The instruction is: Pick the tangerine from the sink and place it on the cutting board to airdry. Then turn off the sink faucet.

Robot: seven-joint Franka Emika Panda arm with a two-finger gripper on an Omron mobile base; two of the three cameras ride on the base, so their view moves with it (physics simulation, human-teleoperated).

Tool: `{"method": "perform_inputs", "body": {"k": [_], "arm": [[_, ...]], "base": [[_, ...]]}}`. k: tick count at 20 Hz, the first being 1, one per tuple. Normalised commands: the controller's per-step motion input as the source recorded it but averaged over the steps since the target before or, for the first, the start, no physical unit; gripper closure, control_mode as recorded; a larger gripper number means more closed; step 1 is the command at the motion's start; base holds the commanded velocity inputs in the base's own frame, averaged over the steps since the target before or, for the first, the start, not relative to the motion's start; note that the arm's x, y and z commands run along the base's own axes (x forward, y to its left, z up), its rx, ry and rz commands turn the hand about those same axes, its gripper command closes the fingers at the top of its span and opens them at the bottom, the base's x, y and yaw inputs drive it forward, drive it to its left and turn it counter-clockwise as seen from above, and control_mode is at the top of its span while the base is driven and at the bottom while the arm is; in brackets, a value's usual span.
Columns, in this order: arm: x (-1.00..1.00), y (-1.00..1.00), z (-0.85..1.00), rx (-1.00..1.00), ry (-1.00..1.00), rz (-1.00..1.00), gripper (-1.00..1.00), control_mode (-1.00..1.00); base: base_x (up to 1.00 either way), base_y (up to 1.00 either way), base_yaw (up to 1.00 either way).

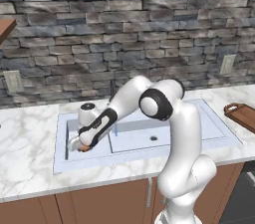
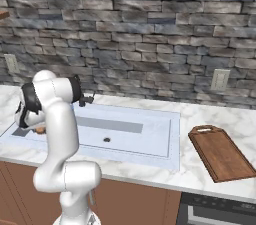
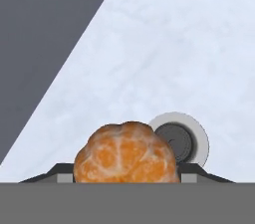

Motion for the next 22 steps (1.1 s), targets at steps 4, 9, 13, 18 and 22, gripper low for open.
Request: {"method": "perform_inputs", "body": {"k": [4,9,13,18,22], "arm": [[-0.09,0.00,0.42,0.00,-0.04,0.00,1.00,-1.00],[-0.09,0.00,0.59,0.00,-0.05,0.00,1.00,-1.00],[-0.07,-0.02,0.69,0.00,-0.05,0.00,1.00,-1.00],[-0.06,-0.15,0.76,0.00,-0.06,0.00,1.00,-1.00],[-0.17,-0.22,0.80,0.00,-0.11,0.00,1.00,-1.00]], "base": [[0.00,0.00,0.00],[0.00,0.00,0.00],[0.00,0.00,0.00],[0.00,0.00,0.00],[0.00,0.00,0.00]]}}
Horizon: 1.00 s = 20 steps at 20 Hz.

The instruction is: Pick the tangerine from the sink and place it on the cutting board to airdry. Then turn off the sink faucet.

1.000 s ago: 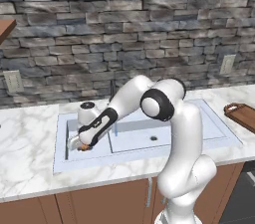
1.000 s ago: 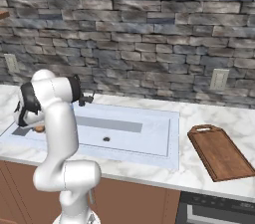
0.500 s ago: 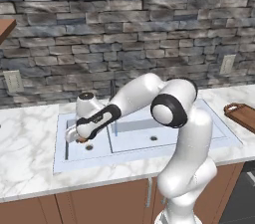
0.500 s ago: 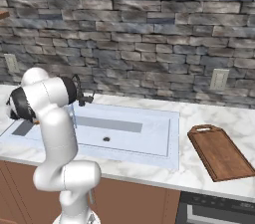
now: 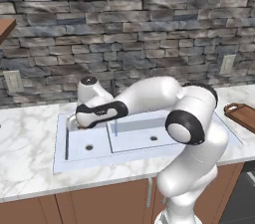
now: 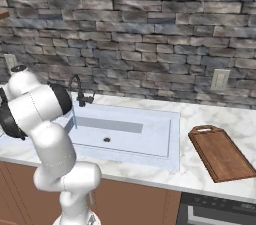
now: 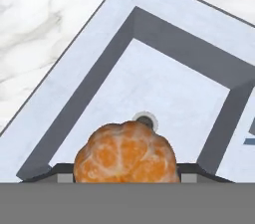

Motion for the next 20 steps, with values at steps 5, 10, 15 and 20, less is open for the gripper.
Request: {"method": "perform_inputs", "body": {"k": [5,10,15,20], "arm": [[-0.30,-0.18,0.84,0.01,-0.09,0.00,1.00,-1.00],[-0.40,-0.19,0.82,0.02,-0.07,0.00,1.00,-1.00],[-0.40,-0.22,0.80,0.04,-0.06,0.00,1.00,-1.00],[-0.62,-0.39,0.65,0.06,-0.07,0.00,1.00,-1.00]], "base": [[0.00,0.00,0.00],[0.00,0.00,0.00],[0.00,0.00,0.00],[0.00,0.00,0.00]]}}
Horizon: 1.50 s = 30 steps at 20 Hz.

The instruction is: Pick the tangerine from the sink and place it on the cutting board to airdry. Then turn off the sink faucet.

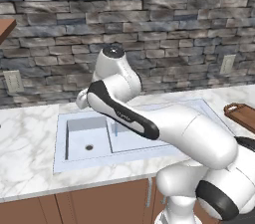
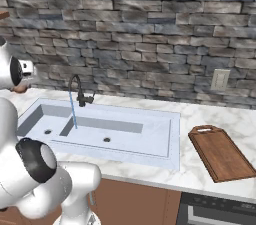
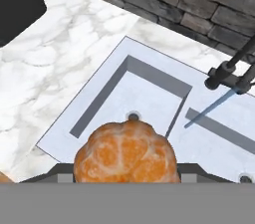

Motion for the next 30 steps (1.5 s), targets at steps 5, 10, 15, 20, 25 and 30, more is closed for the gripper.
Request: {"method": "perform_inputs", "body": {"k": [5,10,15,20,25,30], "arm": [[-0.65,-0.50,0.53,0.03,-0.07,0.00,1.00,-1.00],[-0.70,-0.63,0.40,0.00,-0.09,0.00,1.00,-1.00],[-0.57,-0.68,0.34,0.02,-0.08,0.00,1.00,-1.00],[-0.48,-0.76,0.27,0.01,-0.01,0.00,1.00,-1.00],[-0.41,-0.72,0.34,0.00,0.00,-0.06,1.00,-1.00],[-0.25,-0.78,0.26,0.00,0.03,-0.15,1.00,-1.00]], "base": [[0.00,0.00,0.00],[0.00,0.00,0.00],[0.00,0.00,0.00],[0.00,0.00,0.00],[0.00,0.00,0.00],[0.00,0.00,0.00]]}}
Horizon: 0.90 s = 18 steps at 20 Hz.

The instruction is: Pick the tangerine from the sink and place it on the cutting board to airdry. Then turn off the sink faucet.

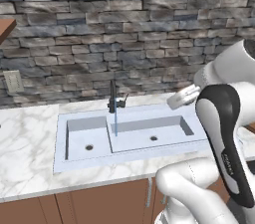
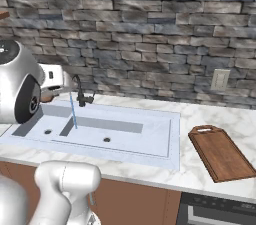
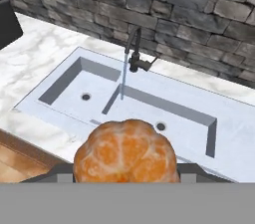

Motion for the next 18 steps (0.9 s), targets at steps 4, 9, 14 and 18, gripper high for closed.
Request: {"method": "perform_inputs", "body": {"k": [4,9,14,18], "arm": [[0.03,-0.70,0.02,0.00,0.09,-0.26,1.00,-1.00],[0.19,-0.66,0.00,0.00,0.13,-0.24,1.00,-1.00],[0.32,-0.57,0.00,0.00,0.10,-0.17,1.00,-1.00],[0.27,-0.49,0.00,0.00,0.00,-0.04,1.00,-1.00]], "base": [[0.00,0.00,0.00],[0.00,0.00,0.00],[0.00,0.00,0.00],[0.00,0.00,0.00]]}}
